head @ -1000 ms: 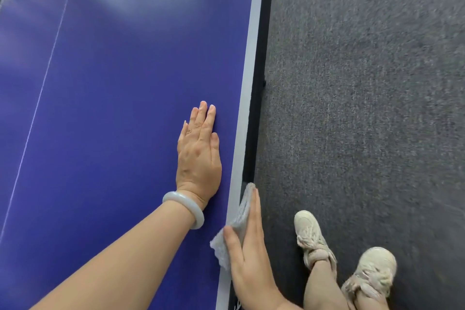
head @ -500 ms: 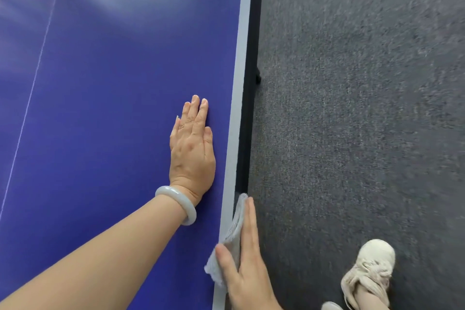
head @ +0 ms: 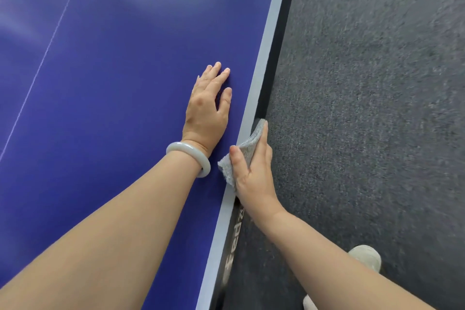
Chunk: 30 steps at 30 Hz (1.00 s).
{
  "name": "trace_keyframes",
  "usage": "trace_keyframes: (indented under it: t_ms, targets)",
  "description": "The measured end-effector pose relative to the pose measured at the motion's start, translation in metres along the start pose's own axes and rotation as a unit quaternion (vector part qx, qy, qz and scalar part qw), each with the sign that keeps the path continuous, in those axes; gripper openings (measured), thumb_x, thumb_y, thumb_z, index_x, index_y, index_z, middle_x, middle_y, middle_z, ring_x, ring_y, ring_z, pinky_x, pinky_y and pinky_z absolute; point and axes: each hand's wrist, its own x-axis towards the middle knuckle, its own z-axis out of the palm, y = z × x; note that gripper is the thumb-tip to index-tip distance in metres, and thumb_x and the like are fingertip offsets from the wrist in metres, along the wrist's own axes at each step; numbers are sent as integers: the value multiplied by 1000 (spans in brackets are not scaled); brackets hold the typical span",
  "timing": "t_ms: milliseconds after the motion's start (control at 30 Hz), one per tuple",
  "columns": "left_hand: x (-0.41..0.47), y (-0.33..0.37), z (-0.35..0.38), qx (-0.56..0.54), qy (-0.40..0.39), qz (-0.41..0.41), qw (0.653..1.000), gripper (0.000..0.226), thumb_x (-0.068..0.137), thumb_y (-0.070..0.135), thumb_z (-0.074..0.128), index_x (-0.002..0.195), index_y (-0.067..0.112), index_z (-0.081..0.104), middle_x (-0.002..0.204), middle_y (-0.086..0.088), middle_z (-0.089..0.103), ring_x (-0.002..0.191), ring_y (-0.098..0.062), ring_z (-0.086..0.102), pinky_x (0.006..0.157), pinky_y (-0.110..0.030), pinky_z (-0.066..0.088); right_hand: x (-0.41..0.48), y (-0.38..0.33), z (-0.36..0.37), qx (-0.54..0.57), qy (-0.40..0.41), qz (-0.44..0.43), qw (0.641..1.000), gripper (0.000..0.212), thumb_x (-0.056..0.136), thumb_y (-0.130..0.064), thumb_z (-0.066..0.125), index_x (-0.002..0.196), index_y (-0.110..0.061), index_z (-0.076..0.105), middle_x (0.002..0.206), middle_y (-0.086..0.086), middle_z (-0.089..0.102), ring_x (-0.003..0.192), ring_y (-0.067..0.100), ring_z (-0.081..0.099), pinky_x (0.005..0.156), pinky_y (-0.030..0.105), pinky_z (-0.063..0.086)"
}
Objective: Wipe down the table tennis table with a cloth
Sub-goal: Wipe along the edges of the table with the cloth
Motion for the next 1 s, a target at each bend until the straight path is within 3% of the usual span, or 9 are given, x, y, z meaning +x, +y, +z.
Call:
trace_keyframes:
  t_ms: [133,233,367,500,700,767,867,933,1000]
  targets:
    - [-12,0,-20,-78,-17,-49,996,33,101,11,49,132,12,61,147,2,49,142,-7,34,118,-26,27,0,-1,-3,-8,-6,0,1000,81,100,-33,53,158,-27,-4,154,6,18,138,2,26,110,6,14]
    - [-59,0,-36,-33,-65,-15,997,37,99,5,52,134,12,59,149,3,46,143,-7,33,118,-24,26,1,-2,-5,-13,-7,-3,1000,82,100,-34,53,158,-27,-4,153,7,19,132,-2,28,102,-3,15]
    - [-158,-13,-55,49,-90,-19,995,47,101,16,50,147,20,42,158,10,30,147,-6,21,121,-34,22,-3,-4,-4,-5,-10,-6,1000,80,100,-39,51,157,-32,-6,153,3,19,138,6,31,105,7,19]
    - [-236,-26,-66,116,-103,-15,988,54,102,31,35,154,20,28,163,11,16,150,-13,13,120,-33,13,-2,-1,0,1,-4,-5,1000,79,101,-41,50,157,-33,-5,149,3,22,136,13,38,117,27,26]
    - [-263,-34,-57,144,-96,-18,985,55,101,24,25,154,10,24,164,-1,16,151,-20,11,121,-43,11,-6,2,9,18,56,-15,998,70,103,-43,45,158,-35,3,154,4,24,139,15,35,110,24,26]
    - [-264,-35,-55,154,-93,-12,984,55,101,24,24,155,12,23,164,1,14,152,-19,10,121,-43,11,-27,8,23,40,103,-26,994,60,104,-43,40,156,-40,9,153,7,31,139,20,35,119,38,27]
    - [-266,-39,-55,158,-91,-6,983,54,103,26,23,155,15,22,164,3,12,152,-17,8,122,-41,10,-98,37,48,67,93,-24,993,55,99,-53,35,147,-58,8,134,9,38,128,27,37,116,61,25]
    - [-268,-39,-53,151,-87,-4,985,53,103,26,23,155,15,23,164,3,13,152,-15,7,122,-40,9,-152,54,52,51,65,-40,996,60,98,-57,34,149,-58,3,154,1,33,146,22,27,120,56,22]
    - [-268,-38,-54,142,-81,-5,987,53,103,25,23,155,15,23,164,3,14,151,-14,7,123,-39,8,-172,61,45,41,34,-57,997,62,100,-52,36,152,-49,2,163,-20,9,151,1,7,126,43,11]
